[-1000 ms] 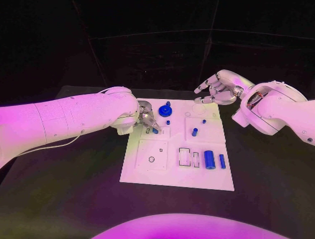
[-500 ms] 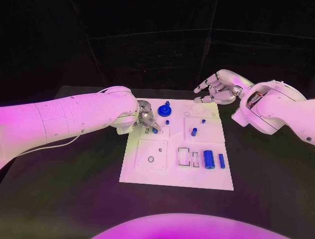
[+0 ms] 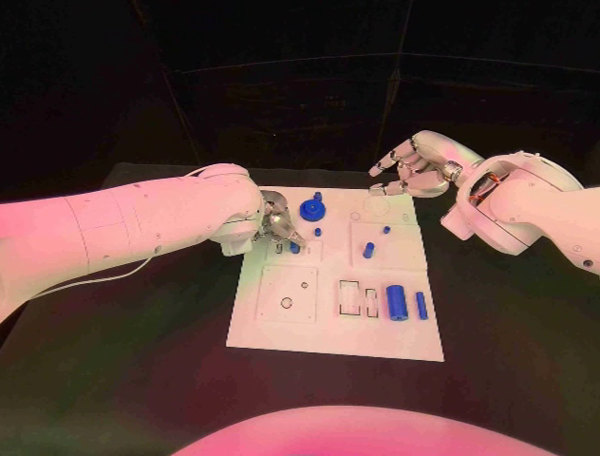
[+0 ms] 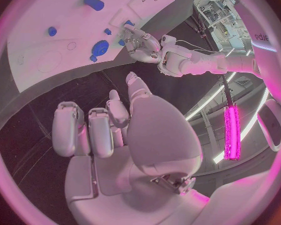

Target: Assemble the parts on the task board

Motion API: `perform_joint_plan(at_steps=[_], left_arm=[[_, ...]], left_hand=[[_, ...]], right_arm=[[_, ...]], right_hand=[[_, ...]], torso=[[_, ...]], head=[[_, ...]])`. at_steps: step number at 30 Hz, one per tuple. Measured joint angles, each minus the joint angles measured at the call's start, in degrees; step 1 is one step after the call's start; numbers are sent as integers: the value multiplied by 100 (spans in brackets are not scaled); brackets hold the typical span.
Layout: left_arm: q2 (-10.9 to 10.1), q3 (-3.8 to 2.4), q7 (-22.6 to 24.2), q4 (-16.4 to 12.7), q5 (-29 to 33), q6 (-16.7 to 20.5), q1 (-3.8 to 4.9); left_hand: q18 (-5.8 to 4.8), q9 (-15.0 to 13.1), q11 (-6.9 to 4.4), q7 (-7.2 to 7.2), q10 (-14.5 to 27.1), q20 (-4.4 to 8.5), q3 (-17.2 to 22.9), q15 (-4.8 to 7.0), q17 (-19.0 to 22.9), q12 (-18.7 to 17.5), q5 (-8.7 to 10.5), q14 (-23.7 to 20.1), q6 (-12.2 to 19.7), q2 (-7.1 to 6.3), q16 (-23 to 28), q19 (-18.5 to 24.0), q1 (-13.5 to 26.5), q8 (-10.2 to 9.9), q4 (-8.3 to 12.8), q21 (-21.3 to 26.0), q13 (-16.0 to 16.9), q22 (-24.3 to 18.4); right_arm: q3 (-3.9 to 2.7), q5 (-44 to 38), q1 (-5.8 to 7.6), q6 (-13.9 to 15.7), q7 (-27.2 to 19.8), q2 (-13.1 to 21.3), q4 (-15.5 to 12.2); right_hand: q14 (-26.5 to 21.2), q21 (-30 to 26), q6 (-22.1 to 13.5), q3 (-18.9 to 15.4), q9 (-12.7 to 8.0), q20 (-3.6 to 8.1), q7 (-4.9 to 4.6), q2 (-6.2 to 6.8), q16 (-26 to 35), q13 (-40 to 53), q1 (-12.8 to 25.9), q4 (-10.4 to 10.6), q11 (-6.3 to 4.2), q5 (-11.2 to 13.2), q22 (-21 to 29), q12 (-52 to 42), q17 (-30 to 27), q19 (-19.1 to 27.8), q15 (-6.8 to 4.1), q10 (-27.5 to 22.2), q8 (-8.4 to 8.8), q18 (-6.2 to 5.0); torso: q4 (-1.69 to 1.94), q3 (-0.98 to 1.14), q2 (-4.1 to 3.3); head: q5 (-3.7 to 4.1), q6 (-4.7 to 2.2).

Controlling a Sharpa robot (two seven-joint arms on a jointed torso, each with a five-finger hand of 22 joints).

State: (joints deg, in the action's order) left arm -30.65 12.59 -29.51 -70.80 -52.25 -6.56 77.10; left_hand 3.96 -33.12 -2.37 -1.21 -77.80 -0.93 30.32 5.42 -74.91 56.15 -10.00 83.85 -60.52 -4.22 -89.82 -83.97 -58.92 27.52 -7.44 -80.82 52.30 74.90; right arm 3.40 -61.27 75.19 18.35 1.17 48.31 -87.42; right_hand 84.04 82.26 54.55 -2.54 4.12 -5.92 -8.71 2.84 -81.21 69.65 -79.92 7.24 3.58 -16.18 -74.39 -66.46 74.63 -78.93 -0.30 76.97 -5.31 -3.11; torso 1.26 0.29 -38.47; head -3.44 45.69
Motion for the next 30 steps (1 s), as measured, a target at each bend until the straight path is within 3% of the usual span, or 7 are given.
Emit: perform_joint_plan(at_steps=[11,15,19,24,28,30], left_arm=[[16,3,-1,30,1,-22,-5],[14,3,-2,34,1,-27,-5],[-15,3,-2,18,2,-27,-5],[-101,2,-2,-43,2,-8,-6],[-176,-21,-3,-112,2,25,-4],[-217,-92,-4,-147,2,49,-2]], left_hand=[[0,13,0,10,1,0,-274,0,0,22,-3,0,-52,-100,0,0,237,2,-170,0,8,0],[0,29,-2,-11,-1,0,-638,0,0,55,22,0,-74,-234,0,0,445,2,-335,0,18,0],[0,48,-21,19,-20,0,-1127,20,0,88,38,20,-103,-270,0,0,542,2,-537,0,44,0],[0,66,-20,39,-20,19,-1718,20,0,115,604,20,-124,-219,0,-19,491,2,-829,0,59,0],[0,73,-41,39,-41,41,-2040,20,0,150,712,20,-124,-219,0,2,491,2,-916,0,67,0],[0,73,-41,39,-41,41,-2111,20,0,150,712,20,-124,-220,0,2,491,2,-925,0,70,0]], right_arm=[[0,0,0,0,8,6,-7],[0,0,0,1,10,8,-8],[0,0,0,1,11,8,-5],[0,0,0,2,11,5,5],[0,0,0,3,11,3,13],[0,0,0,3,11,2,15]], right_hand=[[0,0,20,0,0,0,21,0,20,-6,0,0,0,0,10,0,-16,0,0,0,0,0],[0,0,20,-19,0,0,20,0,21,-13,0,19,0,0,9,0,-17,0,0,0,0,0],[0,0,20,-19,0,0,20,0,21,-18,0,19,0,0,18,0,-17,0,0,0,0,0],[0,0,20,-39,0,0,20,-23,21,-18,24,39,0,0,24,0,-23,0,0,0,0,0],[0,0,20,-40,0,0,20,-30,21,-18,30,40,0,0,25,0,-23,0,0,0,0,0],[0,0,20,-40,0,0,20,-30,21,-18,30,40,0,0,24,0,-23,0,0,0,0,0]], torso=[[2,-3,3],[3,-5,4],[7,-7,5],[10,-7,5],[10,-9,6],[10,-10,6]], head=[[-1,0],[-2,3],[-2,3],[-2,-10],[-15,-17],[-18,-24]])
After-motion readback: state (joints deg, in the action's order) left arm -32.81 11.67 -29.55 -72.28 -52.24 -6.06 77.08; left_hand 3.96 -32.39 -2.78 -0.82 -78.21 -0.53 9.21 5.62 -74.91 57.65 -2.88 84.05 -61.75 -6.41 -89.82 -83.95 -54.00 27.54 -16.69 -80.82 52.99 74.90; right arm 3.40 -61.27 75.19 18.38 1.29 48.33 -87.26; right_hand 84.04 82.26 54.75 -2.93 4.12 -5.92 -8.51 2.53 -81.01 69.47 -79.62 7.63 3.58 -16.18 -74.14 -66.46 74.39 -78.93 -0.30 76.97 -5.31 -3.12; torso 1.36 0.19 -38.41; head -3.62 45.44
